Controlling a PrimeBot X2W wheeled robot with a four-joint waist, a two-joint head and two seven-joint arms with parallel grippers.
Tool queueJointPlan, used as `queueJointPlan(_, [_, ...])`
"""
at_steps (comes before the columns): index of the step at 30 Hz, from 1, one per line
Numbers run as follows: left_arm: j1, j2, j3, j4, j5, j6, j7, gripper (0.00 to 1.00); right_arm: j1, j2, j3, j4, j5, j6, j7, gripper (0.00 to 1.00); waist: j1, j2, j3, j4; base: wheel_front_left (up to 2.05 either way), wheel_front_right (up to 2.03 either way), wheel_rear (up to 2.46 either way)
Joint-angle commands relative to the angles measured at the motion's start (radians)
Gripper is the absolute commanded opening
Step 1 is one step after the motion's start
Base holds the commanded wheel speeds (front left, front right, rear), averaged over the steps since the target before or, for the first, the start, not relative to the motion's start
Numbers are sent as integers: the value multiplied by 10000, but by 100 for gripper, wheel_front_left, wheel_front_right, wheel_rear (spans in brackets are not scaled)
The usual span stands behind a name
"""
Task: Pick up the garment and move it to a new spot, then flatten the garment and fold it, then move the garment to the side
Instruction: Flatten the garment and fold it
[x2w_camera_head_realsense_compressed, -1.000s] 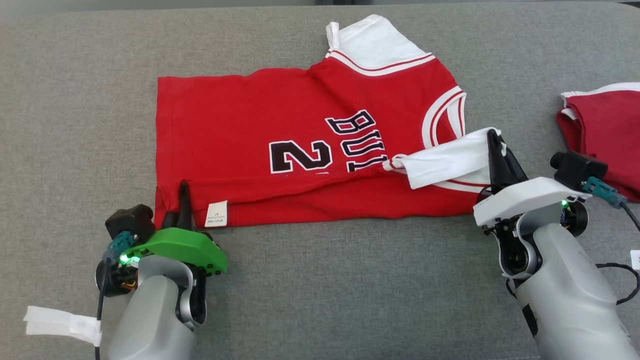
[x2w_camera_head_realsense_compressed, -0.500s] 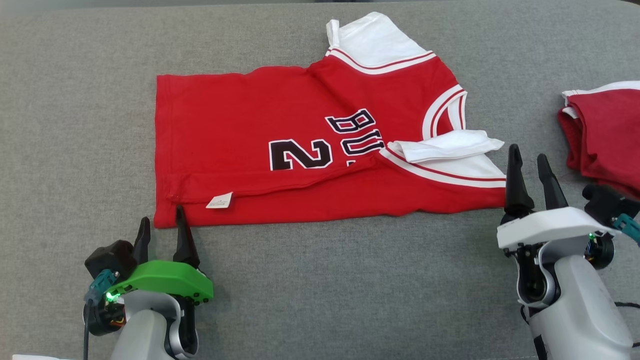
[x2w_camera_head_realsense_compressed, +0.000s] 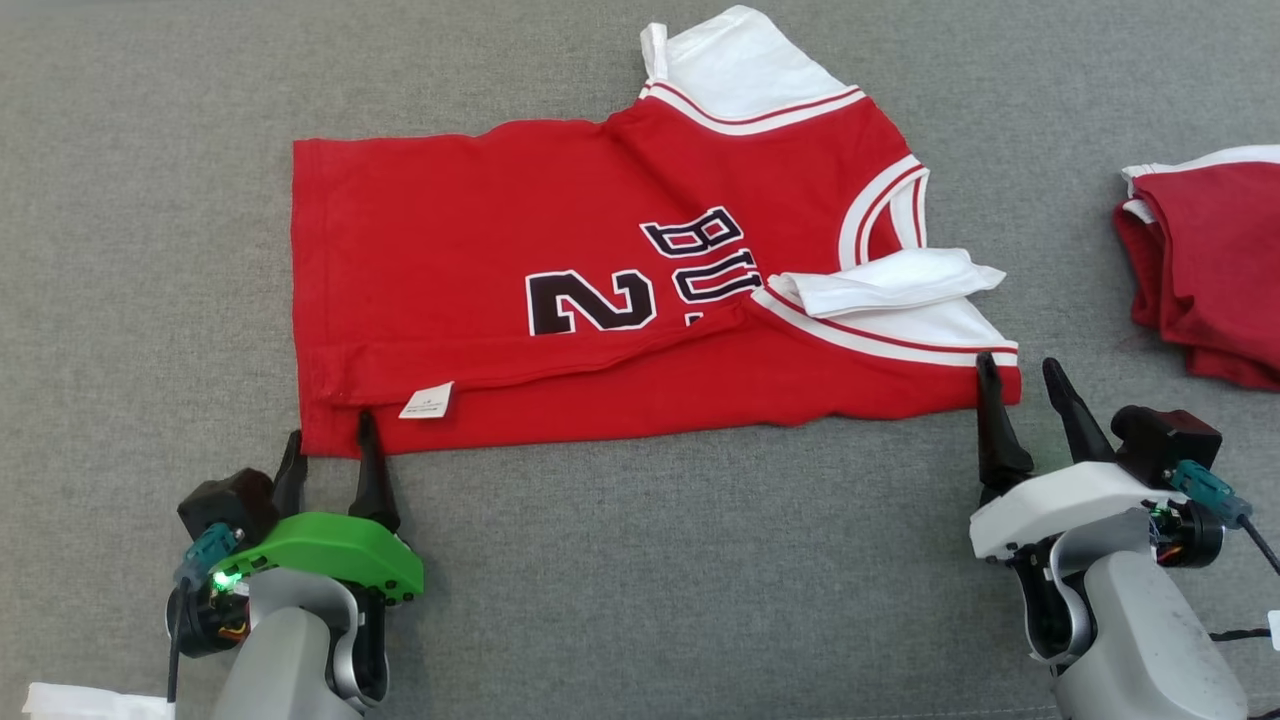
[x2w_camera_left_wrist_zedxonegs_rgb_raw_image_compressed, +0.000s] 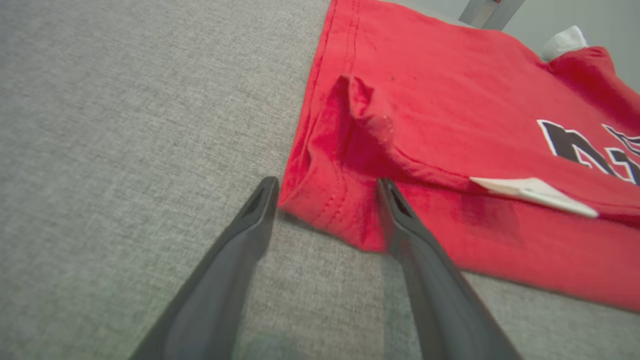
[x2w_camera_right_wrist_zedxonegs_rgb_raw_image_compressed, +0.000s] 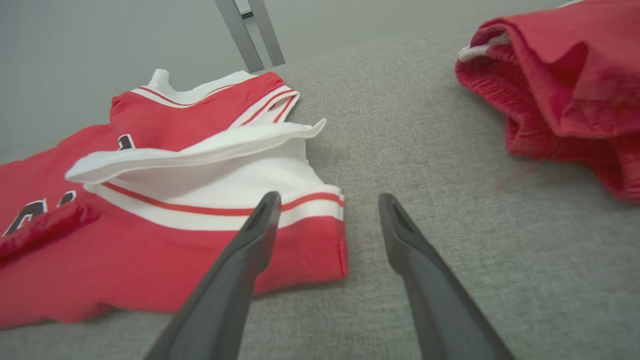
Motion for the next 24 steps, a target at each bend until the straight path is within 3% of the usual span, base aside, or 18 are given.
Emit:
queueJointPlan(1, [-23, -16, -132, 271, -23, -100, 90, 100, -61, -4, -111, 178, -119, -5, -21, 100, 0, 0, 45, -8, 0, 0, 0])
queueJointPlan(3, [-73, -47, -303, 519, -83, -194, 135, 54, -218, 52, -13, 427, -339, -5, -19, 100, 0, 0, 85, 22, 0, 0, 0])
queueJointPlan(6, [-157, -65, -479, 809, -212, -283, 148, 25, -302, 57, 140, 874, -717, -5, -19, 100, 0, 0, 131, 59, 0, 0, 0])
queueJointPlan(7, [-179, -70, -530, 878, -259, -306, 162, 2, -351, 64, 198, 1043, -794, -5, -11, 100, 0, 0, 144, 72, 0, 0, 0])
queueJointPlan(9, [-182, -84, -628, 1030, -335, -368, 168, 0, -375, 107, 337, 1421, -885, -5, 7, 100, 0, 0, 120, 95, 0, 0, 0])
queueJointPlan(11, [-188, -82, -682, 1112, -258, -391, 167, 0, -410, 159, 539, 1836, -726, -5, 35, 0, 0, 0, 96, 119, 0, 0, 0])
queueJointPlan(24, [37, -13, -327, 282, -141, -793, 62, 0, -622, 40, 655, 1612, 925, -13, -8, 0, 0, 0, -715, 145, 0, 0, 0])
